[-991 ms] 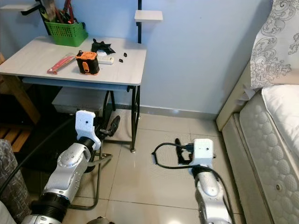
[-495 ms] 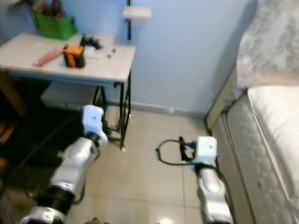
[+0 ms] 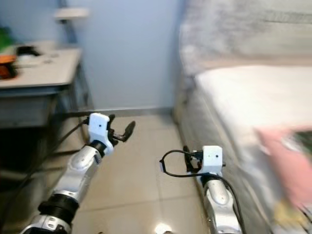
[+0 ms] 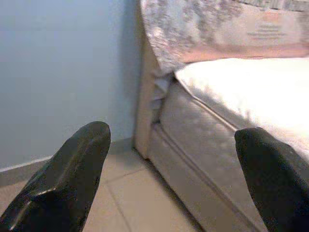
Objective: Clean up the room
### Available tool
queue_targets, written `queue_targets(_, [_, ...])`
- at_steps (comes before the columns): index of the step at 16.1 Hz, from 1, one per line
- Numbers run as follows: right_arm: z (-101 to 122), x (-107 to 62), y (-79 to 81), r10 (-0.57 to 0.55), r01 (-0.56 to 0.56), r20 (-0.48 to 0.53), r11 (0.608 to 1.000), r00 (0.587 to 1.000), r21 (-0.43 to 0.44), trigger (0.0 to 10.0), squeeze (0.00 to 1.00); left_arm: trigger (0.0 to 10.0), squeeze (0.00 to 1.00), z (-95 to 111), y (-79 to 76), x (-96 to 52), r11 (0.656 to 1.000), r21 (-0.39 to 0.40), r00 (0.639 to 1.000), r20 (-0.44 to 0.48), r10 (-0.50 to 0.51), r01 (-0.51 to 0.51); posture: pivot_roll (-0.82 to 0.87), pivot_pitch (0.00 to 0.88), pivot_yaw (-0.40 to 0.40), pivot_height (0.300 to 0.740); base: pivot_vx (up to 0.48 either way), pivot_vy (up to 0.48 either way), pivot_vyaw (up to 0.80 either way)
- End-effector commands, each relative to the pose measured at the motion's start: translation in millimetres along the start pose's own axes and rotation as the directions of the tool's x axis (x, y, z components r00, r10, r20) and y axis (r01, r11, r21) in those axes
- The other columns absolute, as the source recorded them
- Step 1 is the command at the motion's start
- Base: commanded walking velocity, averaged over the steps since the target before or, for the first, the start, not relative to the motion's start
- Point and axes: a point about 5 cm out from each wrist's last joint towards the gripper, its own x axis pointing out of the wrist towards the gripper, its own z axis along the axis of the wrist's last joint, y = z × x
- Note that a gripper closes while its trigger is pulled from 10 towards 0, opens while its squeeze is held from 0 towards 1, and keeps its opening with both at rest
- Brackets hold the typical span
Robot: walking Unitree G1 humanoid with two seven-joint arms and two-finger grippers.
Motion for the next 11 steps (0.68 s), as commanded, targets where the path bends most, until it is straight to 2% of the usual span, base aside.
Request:
queue_targets(1, [4.5,-0.8,-0.4,-0.011,0.012,0.031,1.000,0.999,-0.012,10.0,0.00,10.0,0.00,4.4,-1.1,0.1,0.999,0.016,0.999,0.026,-0.034,0.034,0.07,0.000,-0.018,0.740,0.334,-0.341,-0.73])
queue_targets(2, [4.7,-3.3,-3.7,-0.053,0.054,0.043,0.999,0.998,-0.005,10.0,0.00,10.0,0.00,4.7,-3.8,0.3,0.997,0.028,0.997,0.030,-0.068,0.067,0.07,0.000,-0.018,0.740,0.319,-0.356,-0.73])
queue_targets(5, [6.9,-3.6,-9.9,-0.110,0.108,0.056,0.993,0.992,0.043,10.0,0.00,10.0,0.00,1.3,-1.4,0.3,0.998,0.030,0.998,0.008,-0.058,0.058,0.06,0.000,-0.005,0.740,0.000,0.000,-0.73])
queue_targets(11, [8.2,-3.1,-9.0,-0.104,0.103,0.065,0.995,0.992,0.018,10.0,0.00,10.0,0.00,-2.2,4.4,-2.0,0.998,0.042,0.999,-0.007,-0.044,0.045,0.07,0.000,-0.012,0.740,0.000,0.000,-0.73])
